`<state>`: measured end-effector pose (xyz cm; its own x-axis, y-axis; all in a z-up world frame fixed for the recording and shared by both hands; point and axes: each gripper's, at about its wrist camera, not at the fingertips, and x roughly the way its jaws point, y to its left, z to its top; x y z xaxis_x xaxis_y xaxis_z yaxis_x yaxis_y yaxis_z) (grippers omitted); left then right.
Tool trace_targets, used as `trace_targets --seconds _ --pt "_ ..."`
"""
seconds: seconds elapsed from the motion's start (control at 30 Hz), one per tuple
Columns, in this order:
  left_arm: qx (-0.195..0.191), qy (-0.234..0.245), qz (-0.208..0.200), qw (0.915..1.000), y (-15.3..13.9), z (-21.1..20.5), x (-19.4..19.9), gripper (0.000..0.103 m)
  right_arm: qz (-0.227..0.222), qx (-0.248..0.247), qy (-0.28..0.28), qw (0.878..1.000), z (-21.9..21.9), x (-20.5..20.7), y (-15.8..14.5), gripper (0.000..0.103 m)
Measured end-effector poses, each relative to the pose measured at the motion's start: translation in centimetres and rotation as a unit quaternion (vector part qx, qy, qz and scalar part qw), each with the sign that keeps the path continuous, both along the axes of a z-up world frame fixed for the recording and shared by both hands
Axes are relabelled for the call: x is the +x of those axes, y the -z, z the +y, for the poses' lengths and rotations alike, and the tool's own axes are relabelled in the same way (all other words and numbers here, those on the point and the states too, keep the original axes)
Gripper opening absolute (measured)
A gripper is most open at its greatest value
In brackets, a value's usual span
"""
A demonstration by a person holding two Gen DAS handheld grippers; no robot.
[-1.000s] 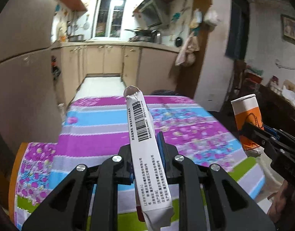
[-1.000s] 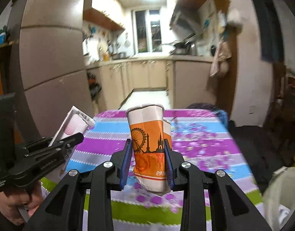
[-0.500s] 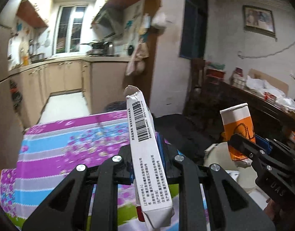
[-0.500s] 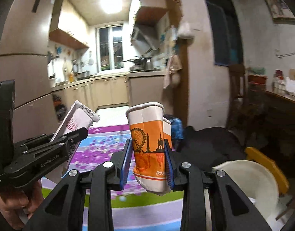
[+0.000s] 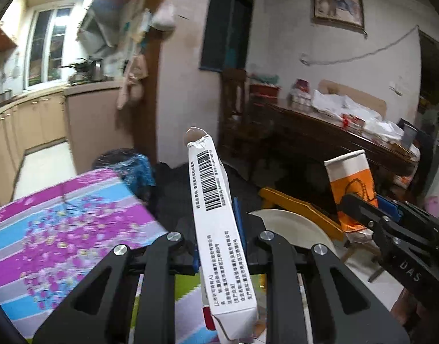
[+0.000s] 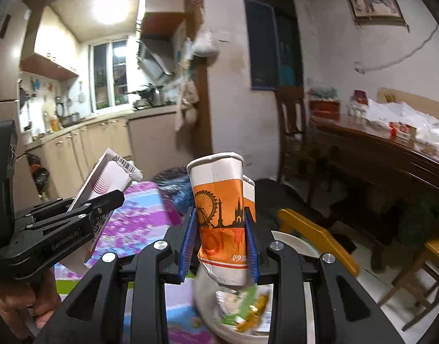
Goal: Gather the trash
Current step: 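Carry the white box and orange cup with both tools over the bucket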
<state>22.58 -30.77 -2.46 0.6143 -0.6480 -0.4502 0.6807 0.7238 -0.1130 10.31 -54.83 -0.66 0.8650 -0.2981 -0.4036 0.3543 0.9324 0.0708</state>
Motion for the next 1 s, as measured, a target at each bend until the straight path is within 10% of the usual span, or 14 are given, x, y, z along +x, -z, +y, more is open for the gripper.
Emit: trace_targets --seconds 0.6,1.0 --pt "0.099 0.068 0.114 0.9862 7.4 -11.8 1.8 0.018 0.152 0.117 0.022 0.981 -13.8 6.9 8.5 0.032" --pt "0.124 0.064 0.129 0.9817 9.7 -14.2 2.8 0.018 0.172 0.131 0.022 0.976 -14.1 7.9 11.9 0.032"
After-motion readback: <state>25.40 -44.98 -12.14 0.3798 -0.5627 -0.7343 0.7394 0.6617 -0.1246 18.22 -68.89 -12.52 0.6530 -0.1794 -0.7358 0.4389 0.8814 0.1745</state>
